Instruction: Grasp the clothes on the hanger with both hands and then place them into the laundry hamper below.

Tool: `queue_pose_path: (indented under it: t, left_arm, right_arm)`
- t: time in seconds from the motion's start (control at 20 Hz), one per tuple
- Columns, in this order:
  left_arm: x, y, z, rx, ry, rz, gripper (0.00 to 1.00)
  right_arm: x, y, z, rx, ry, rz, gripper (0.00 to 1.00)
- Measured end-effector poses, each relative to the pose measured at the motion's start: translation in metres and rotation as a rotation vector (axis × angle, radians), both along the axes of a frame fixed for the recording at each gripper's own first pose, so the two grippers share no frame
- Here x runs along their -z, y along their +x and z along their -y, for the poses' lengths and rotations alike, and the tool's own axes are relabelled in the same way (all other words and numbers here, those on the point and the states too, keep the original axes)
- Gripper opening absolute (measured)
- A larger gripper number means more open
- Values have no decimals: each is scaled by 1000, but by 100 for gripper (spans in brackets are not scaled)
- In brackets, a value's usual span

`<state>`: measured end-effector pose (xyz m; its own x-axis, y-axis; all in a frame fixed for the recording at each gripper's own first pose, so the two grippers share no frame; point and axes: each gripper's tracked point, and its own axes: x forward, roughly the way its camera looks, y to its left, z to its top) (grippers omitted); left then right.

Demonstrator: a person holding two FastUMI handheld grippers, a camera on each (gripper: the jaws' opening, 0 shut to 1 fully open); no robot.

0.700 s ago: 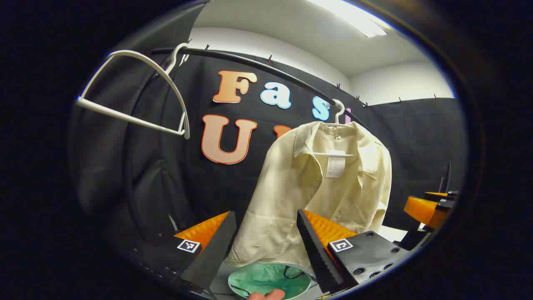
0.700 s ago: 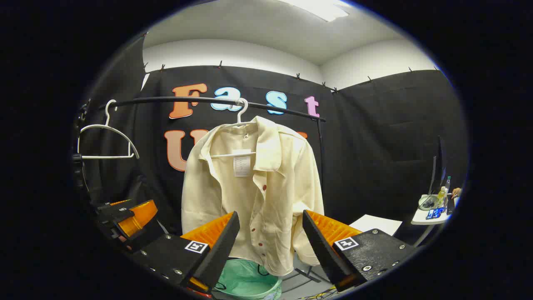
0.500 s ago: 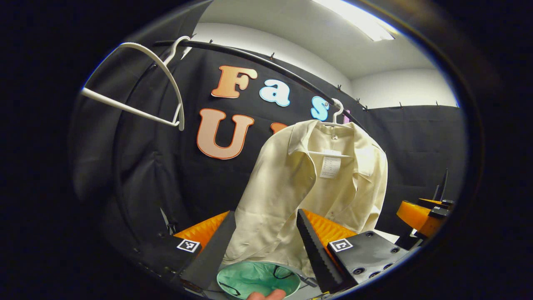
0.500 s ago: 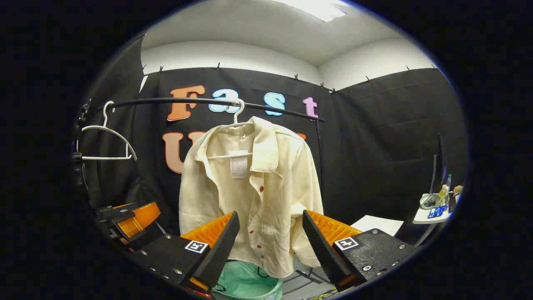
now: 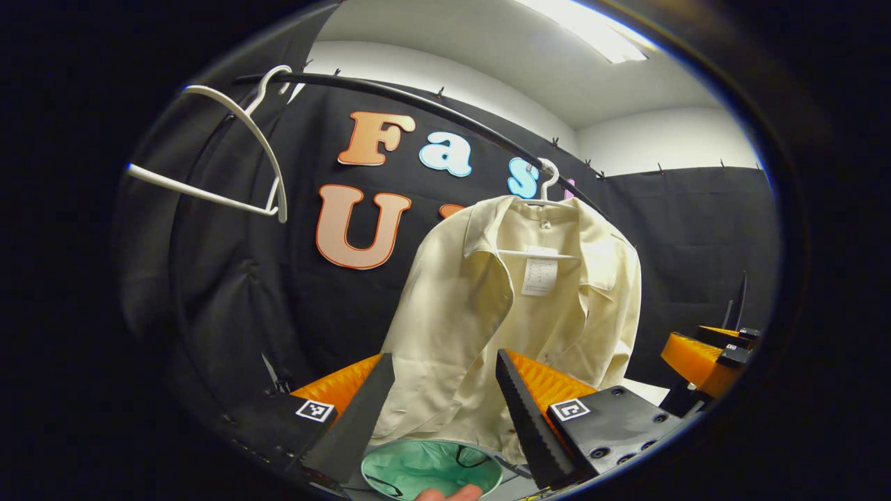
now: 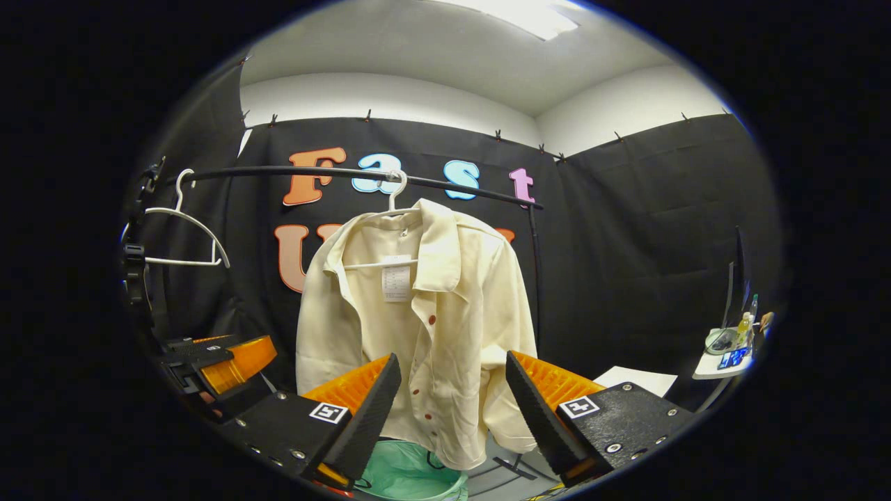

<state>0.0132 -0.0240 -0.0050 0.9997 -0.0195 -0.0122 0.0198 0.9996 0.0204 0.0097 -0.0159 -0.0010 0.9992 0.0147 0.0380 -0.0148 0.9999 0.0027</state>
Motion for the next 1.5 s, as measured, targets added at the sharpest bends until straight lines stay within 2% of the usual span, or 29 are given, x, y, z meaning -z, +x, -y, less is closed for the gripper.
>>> queue_pose_path:
  t: [0.5,0.75,0.9,1.05,1.2,1.5]
  left_arm:
    - [-12,-10,-14,-32,27,41,96]
    - [-17,-16,-23,-51,41,51,96]
    - [-17,-23,-28,-66,49,54,96]
    - [-17,-30,-35,-80,63,53,96]
    - [-19,-38,-42,-94,66,57,96]
    - [-21,-51,-63,-146,71,70,97]
  right_arm:
    - [3,-7,6,10,18,-3,94]
    - [-2,3,2,-7,25,6,94]
    - [-4,25,-4,-32,10,8,94]
    - [-2,63,-11,-71,27,-12,94]
    - [-1,111,-9,-32,65,-47,94]
    - [0,181,-27,93,-5,-54,95]
